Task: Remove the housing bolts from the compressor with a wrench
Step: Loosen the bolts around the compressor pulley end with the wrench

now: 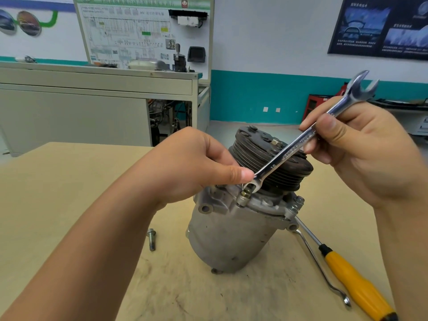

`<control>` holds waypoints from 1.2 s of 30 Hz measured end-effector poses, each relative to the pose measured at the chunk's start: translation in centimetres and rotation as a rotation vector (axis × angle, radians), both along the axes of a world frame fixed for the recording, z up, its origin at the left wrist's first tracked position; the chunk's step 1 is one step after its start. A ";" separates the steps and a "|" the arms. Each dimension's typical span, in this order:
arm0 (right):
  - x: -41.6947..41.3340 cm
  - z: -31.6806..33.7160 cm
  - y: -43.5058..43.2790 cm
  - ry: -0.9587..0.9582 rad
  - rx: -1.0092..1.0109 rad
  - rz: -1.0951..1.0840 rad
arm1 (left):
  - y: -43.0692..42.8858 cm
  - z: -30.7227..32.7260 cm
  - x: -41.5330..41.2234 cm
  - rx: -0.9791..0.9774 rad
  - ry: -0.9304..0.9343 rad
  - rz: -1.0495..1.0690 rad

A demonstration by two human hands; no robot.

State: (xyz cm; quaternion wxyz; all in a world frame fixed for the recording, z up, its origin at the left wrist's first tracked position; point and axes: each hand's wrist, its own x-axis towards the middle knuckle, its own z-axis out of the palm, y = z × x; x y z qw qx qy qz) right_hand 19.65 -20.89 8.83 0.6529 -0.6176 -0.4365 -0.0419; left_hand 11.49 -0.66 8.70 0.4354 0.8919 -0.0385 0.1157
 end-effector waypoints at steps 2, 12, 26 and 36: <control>-0.1 0.0 0.2 0.007 0.012 0.003 | 0.1 0.0 0.0 0.003 0.000 0.005; -0.5 0.3 0.0 -0.034 -0.015 -0.030 | 0.0 -0.1 0.1 0.009 -0.002 -0.008; -0.6 0.3 0.3 -0.037 0.003 -0.025 | 0.0 0.1 -0.1 0.019 0.001 -0.014; -0.4 -0.1 0.7 -0.029 -0.005 0.030 | 0.0 0.2 -0.2 0.029 0.025 -0.013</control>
